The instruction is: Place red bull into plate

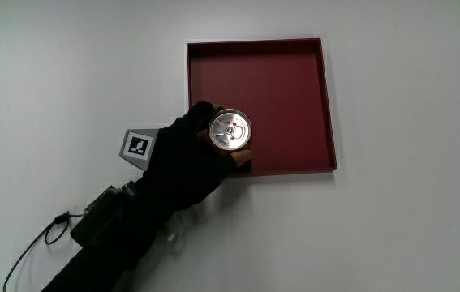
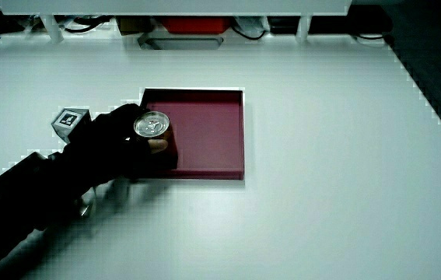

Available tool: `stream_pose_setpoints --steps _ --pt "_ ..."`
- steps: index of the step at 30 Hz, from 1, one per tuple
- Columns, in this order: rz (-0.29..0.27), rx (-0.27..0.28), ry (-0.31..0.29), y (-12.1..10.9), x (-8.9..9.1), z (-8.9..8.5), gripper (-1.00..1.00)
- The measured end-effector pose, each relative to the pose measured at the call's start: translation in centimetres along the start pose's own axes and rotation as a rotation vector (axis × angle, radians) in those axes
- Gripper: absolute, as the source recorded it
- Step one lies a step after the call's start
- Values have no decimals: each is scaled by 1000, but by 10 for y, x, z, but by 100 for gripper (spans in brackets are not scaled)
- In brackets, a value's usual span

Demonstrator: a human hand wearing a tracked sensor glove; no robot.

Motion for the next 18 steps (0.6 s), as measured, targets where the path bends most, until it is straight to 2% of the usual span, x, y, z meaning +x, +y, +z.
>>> stream_pose_setpoints --steps 1,3,4,7,8,9,11,12,14,15,18 --pt "14 -2 13 0 -1 0 0" --pt "3 -2 24 1 -1 0 0" --pt "29 -9 15 1 -1 0 0" --pt "16 -21 3 2 -1 -1 0" --pt "33 -24 11 1 -2 -1 0" --pt "13 -23 -8 2 -2 -1 -6" --pt "27 -28 -19 2 0 -1 -19" --pt "35 -31 6 2 -1 -1 -25" --pt "42 -56 0 3 2 -1 -37" --pt "44 -66 24 3 2 -1 -44" --pt "56 -82 -53 -2 6 3 -63"
